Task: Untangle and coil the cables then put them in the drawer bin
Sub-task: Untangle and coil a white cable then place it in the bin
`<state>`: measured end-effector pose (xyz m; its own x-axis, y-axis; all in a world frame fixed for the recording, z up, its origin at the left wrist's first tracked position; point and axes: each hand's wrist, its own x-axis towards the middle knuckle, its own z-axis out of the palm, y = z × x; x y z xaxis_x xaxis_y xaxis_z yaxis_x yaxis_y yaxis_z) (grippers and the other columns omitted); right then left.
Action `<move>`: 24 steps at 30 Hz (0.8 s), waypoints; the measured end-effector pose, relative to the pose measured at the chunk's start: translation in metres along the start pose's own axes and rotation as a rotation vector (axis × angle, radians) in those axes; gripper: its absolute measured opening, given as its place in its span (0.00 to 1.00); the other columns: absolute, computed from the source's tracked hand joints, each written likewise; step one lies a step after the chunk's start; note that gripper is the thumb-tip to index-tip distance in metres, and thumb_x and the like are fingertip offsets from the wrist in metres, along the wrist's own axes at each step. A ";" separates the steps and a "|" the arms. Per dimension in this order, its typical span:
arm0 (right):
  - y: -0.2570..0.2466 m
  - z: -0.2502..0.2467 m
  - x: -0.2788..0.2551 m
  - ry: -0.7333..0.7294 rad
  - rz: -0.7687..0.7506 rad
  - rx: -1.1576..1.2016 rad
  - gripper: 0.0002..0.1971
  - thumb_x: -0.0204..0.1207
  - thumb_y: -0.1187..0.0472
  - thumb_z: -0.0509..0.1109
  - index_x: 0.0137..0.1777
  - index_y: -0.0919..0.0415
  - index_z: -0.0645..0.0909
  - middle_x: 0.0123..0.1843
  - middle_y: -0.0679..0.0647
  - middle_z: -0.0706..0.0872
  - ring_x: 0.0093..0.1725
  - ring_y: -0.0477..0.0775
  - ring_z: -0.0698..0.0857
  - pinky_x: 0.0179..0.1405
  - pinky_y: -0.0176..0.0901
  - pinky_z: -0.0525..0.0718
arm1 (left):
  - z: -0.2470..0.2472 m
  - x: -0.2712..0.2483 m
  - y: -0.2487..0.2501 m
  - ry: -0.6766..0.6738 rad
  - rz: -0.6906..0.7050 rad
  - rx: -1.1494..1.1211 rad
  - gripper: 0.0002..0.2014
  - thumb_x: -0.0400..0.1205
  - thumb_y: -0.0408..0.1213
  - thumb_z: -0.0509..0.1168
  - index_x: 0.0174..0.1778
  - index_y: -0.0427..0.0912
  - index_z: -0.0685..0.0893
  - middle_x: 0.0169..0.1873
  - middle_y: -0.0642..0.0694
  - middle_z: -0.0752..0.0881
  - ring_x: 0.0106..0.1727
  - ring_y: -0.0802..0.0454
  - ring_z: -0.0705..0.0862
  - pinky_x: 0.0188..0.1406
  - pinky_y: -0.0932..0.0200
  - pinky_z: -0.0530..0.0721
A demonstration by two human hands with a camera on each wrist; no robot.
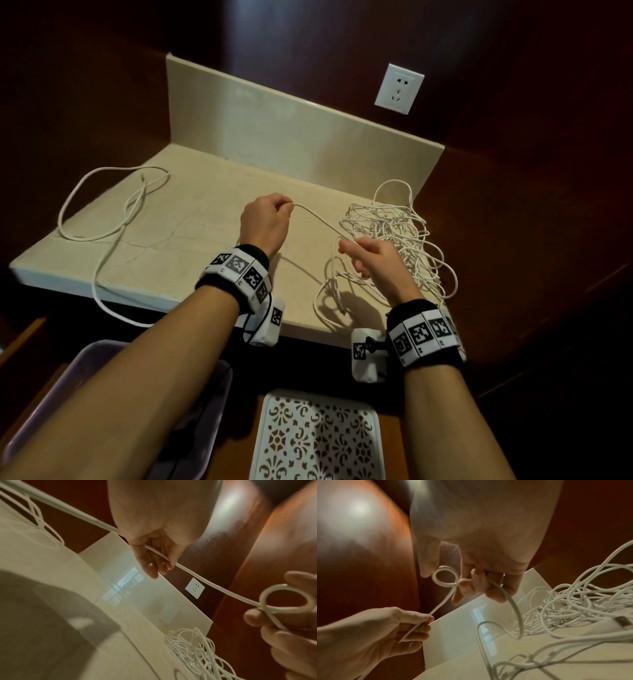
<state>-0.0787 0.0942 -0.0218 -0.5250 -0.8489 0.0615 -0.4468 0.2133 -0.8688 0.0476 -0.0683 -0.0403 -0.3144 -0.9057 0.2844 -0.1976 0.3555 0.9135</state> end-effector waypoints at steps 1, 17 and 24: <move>-0.001 -0.003 0.000 -0.008 0.001 0.005 0.21 0.73 0.40 0.72 0.45 0.61 0.87 0.28 0.43 0.78 0.32 0.46 0.75 0.42 0.47 0.72 | -0.001 0.001 0.000 0.001 -0.001 0.003 0.09 0.83 0.39 0.66 0.51 0.41 0.90 0.43 0.44 0.90 0.48 0.45 0.87 0.52 0.45 0.87; -0.007 -0.006 0.022 0.038 -0.058 -0.225 0.22 0.71 0.40 0.75 0.59 0.53 0.85 0.42 0.46 0.84 0.44 0.48 0.82 0.47 0.44 0.78 | -0.004 0.014 0.006 -0.094 -0.006 0.113 0.14 0.82 0.32 0.62 0.61 0.43 0.87 0.54 0.42 0.90 0.53 0.40 0.87 0.60 0.49 0.83; -0.019 -0.008 0.028 0.047 -0.147 -0.267 0.20 0.79 0.40 0.66 0.49 0.57 0.89 0.27 0.43 0.77 0.28 0.41 0.74 0.34 0.41 0.71 | 0.005 0.002 0.014 -0.442 0.226 0.210 0.25 0.82 0.31 0.66 0.75 0.52 0.76 0.63 0.42 0.81 0.65 0.47 0.78 0.70 0.52 0.74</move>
<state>-0.0909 0.0699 -0.0002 -0.4713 -0.8578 0.2050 -0.6917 0.2152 -0.6894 0.0391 -0.0639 -0.0282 -0.7228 -0.6333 0.2765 -0.2468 0.6103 0.7527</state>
